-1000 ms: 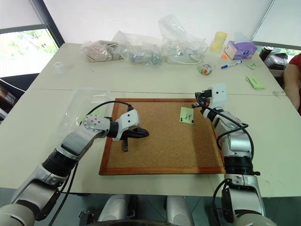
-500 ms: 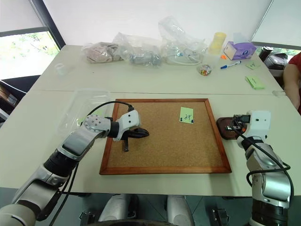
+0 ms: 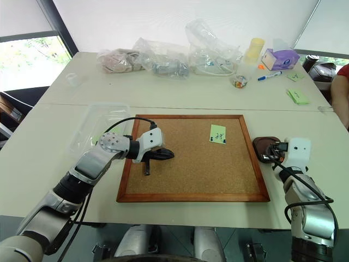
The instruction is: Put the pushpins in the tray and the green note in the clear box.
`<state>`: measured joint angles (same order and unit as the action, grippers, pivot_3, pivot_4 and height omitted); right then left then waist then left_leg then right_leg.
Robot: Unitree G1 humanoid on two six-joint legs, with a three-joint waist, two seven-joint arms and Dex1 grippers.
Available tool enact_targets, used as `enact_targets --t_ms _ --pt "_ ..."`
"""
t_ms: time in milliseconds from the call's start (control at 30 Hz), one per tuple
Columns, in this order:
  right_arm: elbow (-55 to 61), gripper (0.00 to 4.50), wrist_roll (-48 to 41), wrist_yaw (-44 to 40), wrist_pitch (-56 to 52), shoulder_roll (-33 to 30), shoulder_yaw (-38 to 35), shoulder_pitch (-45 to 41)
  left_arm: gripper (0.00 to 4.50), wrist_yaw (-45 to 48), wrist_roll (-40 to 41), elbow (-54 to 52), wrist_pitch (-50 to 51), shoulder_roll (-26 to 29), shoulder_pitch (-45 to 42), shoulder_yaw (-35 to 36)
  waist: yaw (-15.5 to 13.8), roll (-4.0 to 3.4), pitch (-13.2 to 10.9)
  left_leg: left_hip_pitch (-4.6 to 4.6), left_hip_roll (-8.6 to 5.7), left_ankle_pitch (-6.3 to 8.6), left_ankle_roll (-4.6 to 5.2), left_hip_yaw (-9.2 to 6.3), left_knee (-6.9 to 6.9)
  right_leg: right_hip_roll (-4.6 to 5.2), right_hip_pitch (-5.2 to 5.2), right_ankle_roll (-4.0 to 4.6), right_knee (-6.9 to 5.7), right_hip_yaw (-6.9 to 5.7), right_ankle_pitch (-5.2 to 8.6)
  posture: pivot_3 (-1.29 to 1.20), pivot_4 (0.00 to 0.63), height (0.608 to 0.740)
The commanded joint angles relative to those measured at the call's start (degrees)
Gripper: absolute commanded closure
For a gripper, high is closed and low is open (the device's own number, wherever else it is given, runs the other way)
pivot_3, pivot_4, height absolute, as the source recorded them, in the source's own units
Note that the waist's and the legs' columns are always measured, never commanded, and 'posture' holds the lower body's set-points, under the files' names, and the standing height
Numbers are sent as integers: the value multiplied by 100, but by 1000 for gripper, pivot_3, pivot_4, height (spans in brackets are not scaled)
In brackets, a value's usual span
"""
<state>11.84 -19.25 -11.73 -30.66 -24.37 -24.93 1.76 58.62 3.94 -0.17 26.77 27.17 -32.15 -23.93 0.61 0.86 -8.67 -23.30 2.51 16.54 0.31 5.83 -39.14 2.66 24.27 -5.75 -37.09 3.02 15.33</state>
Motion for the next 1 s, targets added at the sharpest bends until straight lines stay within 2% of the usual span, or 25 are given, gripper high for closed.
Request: enact_targets --t_ms 33,233,533,700,867,1000 --pt "92 3065 -13 -8 110 4 -63 -38 4500 -15 -154 138 55 -11 40 -158 -1 0 0 0 0 0 0 -1 0 0 0 0 0 0 0 0 150 737" --pt "92 45 -80 -9 53 47 -99 -62 4500 -33 -163 138 53 -15 61 -158 -1 -1 1 0 0 0 0 -1 0 0 -1 0 0 0 0 0 150 737" --pt "201 45 -253 50 303 132 -319 -140 4500 -39 -160 81 73 -2 100 -149 -1 -1 1 0 0 0 0 -2 0 0 -2 0 1 -1 0 0 150 737" --pt "447 45 -164 162 1331 168 -540 -488 4500 -29 -164 86 72 -3 92 -154 1 -4 2 0 -1 0 0 -1 0 0 -1 -2 1 0 -1 0 150 737" --pt "761 45 -323 -636 856 26 459 -138 4500 -21 -173 123 50 -14 65 -158 1 2 7 1 -1 0 0 -6 0 -1 -5 -9 1 -3 -4 0 150 737" --pt "886 45 -363 -845 641 143 980 10 4500 -20 -178 143 41 -19 53 -153 1 0 7 1 1 0 0 -5 0 1 -6 0 1 -2 1 0 150 737"
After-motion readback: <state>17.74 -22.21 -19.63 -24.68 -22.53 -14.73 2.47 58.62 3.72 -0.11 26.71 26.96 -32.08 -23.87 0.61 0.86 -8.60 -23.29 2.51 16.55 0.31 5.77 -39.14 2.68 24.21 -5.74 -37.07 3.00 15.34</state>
